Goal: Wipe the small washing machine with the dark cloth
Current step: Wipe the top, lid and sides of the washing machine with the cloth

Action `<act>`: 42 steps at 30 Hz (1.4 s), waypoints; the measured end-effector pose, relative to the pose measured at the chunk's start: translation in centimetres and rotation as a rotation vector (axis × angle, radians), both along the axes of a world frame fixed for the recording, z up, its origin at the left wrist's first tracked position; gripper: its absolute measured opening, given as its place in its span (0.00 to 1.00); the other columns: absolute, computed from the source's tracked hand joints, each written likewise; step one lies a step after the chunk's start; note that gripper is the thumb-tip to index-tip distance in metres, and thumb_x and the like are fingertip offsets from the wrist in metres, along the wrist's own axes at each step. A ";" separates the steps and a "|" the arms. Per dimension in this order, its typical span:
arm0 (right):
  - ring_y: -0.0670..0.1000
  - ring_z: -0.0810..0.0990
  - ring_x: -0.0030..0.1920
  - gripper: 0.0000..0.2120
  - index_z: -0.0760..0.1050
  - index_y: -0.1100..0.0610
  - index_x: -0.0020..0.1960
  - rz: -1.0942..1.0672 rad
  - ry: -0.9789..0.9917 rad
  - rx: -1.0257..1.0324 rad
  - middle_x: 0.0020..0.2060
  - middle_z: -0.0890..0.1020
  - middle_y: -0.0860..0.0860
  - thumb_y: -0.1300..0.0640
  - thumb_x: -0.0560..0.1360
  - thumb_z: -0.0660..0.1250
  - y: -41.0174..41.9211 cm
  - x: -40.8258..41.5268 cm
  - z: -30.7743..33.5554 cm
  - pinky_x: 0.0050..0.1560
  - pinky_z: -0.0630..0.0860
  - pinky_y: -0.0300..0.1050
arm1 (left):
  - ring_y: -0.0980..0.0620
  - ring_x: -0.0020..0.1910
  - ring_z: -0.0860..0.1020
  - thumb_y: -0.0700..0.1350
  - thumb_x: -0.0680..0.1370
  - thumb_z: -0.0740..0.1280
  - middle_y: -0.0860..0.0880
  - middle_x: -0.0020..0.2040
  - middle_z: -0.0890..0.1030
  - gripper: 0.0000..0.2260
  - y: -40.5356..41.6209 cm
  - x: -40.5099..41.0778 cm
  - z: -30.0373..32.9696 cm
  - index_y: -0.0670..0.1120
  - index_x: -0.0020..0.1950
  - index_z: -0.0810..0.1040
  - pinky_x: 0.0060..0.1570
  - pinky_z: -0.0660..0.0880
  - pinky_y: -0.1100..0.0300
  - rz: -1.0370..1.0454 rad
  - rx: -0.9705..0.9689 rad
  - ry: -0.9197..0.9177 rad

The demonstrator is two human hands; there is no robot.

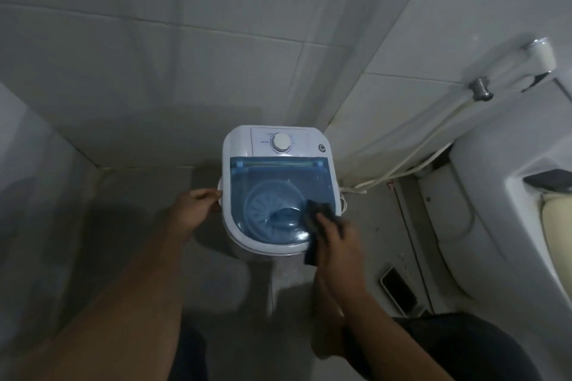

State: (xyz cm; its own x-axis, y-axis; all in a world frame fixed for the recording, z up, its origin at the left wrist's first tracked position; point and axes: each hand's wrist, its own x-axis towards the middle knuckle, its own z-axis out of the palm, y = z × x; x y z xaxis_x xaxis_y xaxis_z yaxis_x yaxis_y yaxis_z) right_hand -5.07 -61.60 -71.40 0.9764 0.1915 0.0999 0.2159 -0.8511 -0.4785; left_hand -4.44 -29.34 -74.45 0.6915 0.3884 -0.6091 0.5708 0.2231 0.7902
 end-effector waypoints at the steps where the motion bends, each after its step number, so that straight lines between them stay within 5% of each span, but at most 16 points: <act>1: 0.57 0.77 0.59 0.21 0.73 0.51 0.70 -0.131 0.002 0.011 0.62 0.77 0.51 0.49 0.79 0.67 -0.8 0.1 0.0 0.57 0.74 0.46 | 0.51 0.32 0.82 0.38 0.76 0.70 0.39 0.41 0.83 0.09 0.0 -0.1 0.1 0.36 0.54 0.84 0.48 0.80 0.56 -0.014 -0.001 -0.004; 5: 0.56 0.74 0.61 0.25 0.67 0.45 0.73 -0.088 0.002 0.005 0.67 0.69 0.52 0.56 0.79 0.68 0.2 -2.7 -0.9 0.58 0.77 0.53 | 0.55 0.29 0.82 0.36 0.77 0.69 0.41 0.40 0.82 0.07 -0.1 0.1 0.6 0.38 0.53 0.83 0.35 0.80 0.65 -0.030 -0.015 -0.002; 7: 0.57 0.75 0.61 0.28 0.67 0.42 0.73 0.065 0.012 -0.022 0.68 0.70 0.53 0.58 0.76 0.69 2.9 -4.7 -1.5 0.58 0.77 0.55 | 0.50 0.34 0.81 0.38 0.77 0.69 0.42 0.39 0.83 0.07 -0.1 0.1 0.6 0.38 0.53 0.84 0.42 0.80 0.59 -0.030 -0.017 -0.003; 11: 0.59 0.76 0.55 0.30 0.71 0.46 0.72 0.365 -0.036 -0.175 0.63 0.76 0.56 0.57 0.70 0.70 10.5 -6.5 -1.5 0.51 0.73 0.53 | 0.41 0.46 0.85 0.44 0.72 0.74 0.40 0.43 0.87 0.05 0.6 -0.1 -0.5 0.52 0.37 0.87 0.59 0.79 0.42 -0.038 0.033 0.009; 16: 0.60 0.75 0.55 0.34 0.69 0.45 0.72 0.357 -0.040 -0.313 0.61 0.75 0.56 0.53 0.68 0.73 14.2 0.3 -0.2 0.52 0.73 0.57 | 0.43 0.47 0.83 0.40 0.76 0.70 0.38 0.47 0.86 0.06 0.3 -0.4 0.7 0.46 0.46 0.87 0.57 0.79 0.46 -0.034 0.042 -0.009; 20: 0.63 0.74 0.59 0.33 0.68 0.45 0.73 0.561 -0.126 -0.508 0.63 0.73 0.58 0.52 0.70 0.72 18.2 8.8 2.1 0.56 0.70 0.60 | 0.48 0.37 0.82 0.38 0.76 0.70 0.52 0.29 0.84 0.12 0.2 -0.1 -0.1 0.50 0.34 0.84 0.48 0.76 0.53 -0.009 0.015 -0.022; 26: 0.62 0.69 0.62 0.26 0.68 0.46 0.71 0.384 -0.084 -0.615 0.64 0.70 0.58 0.58 0.75 0.62 24.6 19.1 4.0 0.60 0.67 0.60 | 0.63 0.22 0.76 0.35 0.76 0.70 0.55 0.22 0.79 0.04 -0.1 -0.1 -0.3 0.42 0.43 0.84 0.27 0.72 0.70 0.038 -0.009 -0.077; 29: 0.62 0.70 0.60 0.24 0.71 0.47 0.70 0.391 -0.115 -0.567 0.62 0.71 0.58 0.58 0.74 0.63 25.2 17.9 3.0 0.57 0.68 0.57 | 0.63 0.22 0.76 0.37 0.76 0.71 0.55 0.22 0.79 0.03 0.1 0.0 -0.5 0.40 0.46 0.84 0.27 0.72 0.69 0.050 -0.060 -0.066; 33: 0.64 0.75 0.52 0.24 0.75 0.49 0.68 0.586 -0.176 -0.369 0.57 0.76 0.59 0.57 0.72 0.67 21.3 11.5 1.5 0.48 0.74 0.57 | 0.58 0.25 0.77 0.39 0.76 0.71 0.54 0.24 0.80 0.08 0.1 0.0 -0.9 0.49 0.38 0.83 0.35 0.70 0.61 0.063 -0.146 -0.012; 36: 0.62 0.76 0.55 0.27 0.72 0.47 0.72 0.646 -0.052 -0.290 0.61 0.75 0.58 0.56 0.73 0.68 16.4 6.4 1.2 0.51 0.76 0.58 | 0.51 0.32 0.77 0.38 0.77 0.69 0.51 0.28 0.81 0.13 0.3 -0.1 -1.2 0.49 0.34 0.84 0.39 0.72 0.59 0.054 -0.189 -0.006; 39: 0.56 0.76 0.58 0.24 0.71 0.44 0.73 0.876 0.266 -0.276 0.61 0.73 0.54 0.55 0.78 0.66 13.0 4.4 3.3 0.57 0.76 0.52 | 0.48 0.36 0.79 0.40 0.76 0.71 0.45 0.37 0.84 0.03 0.3 -0.2 -0.5 0.45 0.46 0.85 0.44 0.77 0.57 0.061 -0.190 -0.026; 42: 0.46 0.76 0.59 0.18 0.75 0.41 0.68 0.937 0.547 -0.146 0.59 0.77 0.47 0.55 0.80 0.66 13.0 7.3 7.6 0.63 0.75 0.45 | 0.52 0.31 0.79 0.40 0.76 0.71 0.48 0.32 0.82 0.04 0.0 -0.3 0.2 0.46 0.43 0.84 0.38 0.76 0.61 0.075 -0.189 -0.019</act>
State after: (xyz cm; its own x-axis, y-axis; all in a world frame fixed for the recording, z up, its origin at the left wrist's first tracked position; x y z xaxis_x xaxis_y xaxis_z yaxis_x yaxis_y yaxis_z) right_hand 2.28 -48.60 -63.81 0.3427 0.8561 -0.3868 0.5960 -0.5164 -0.6148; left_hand -4.70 -29.34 -74.27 0.6772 0.3189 -0.6631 0.5324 0.4099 0.7407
